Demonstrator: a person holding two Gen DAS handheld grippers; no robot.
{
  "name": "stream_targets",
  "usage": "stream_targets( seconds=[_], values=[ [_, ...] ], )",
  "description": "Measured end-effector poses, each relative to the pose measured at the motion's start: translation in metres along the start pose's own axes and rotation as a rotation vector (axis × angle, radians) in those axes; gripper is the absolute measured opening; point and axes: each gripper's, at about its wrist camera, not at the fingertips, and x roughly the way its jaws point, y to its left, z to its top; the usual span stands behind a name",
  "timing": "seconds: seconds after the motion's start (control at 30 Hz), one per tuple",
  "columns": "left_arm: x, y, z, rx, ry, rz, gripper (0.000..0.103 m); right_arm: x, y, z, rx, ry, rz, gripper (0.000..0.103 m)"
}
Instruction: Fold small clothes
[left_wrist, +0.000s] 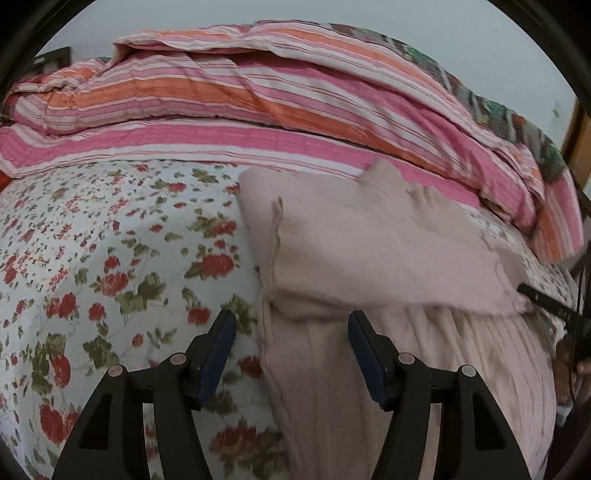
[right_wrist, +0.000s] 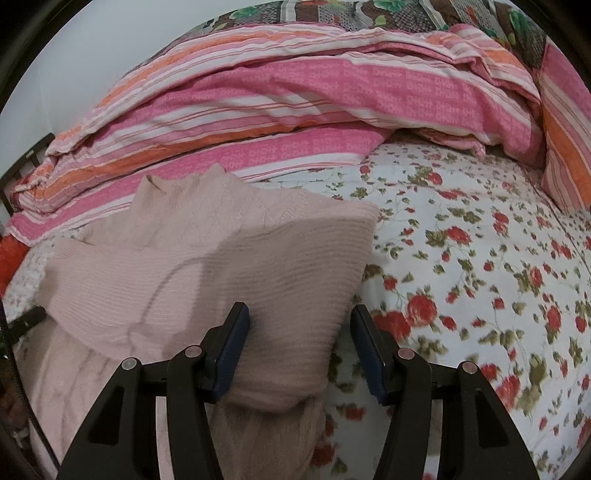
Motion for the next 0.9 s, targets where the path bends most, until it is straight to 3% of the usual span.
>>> stream_targets(
  seconds=[0.23,0.4,0.53,0.6,0.77,0.9],
  values=[
    [-0.013,0.001,-0.019,0.025,0.024,-0.096,0.062,-0.044,0.002,-0.045,-0.003,0.000,0.076,0.056],
    [-0.030,-0.001,-0.037,-0.004,0.019,-0.221,0.062,-0.082,0.011,-0.089,-0.009,-0.027,0.097,0.057],
    [-0.045,-0.019,-0.065,0.106,-0.014,-0.193,0.062,-0.116,0.021,-0.128,-0.017,-0.052,0.120,0.057],
    [-0.056,-0.022,-0.081,0.123,-0.031,-0.193,0.062,-0.126,0.022,-0.145,-0.006,-0.013,0.160,0.054],
    [-0.088,-0.009,-0.113,0.045,-0.021,-0.260,0.062,-0.144,0.025,-0.181,-0.002,0.012,0.189,0.050],
    [-0.110,-0.001,-0.144,0.024,-0.025,-0.253,0.062,-0.149,0.025,-0.208,0.023,0.061,0.231,0.044]
  ],
)
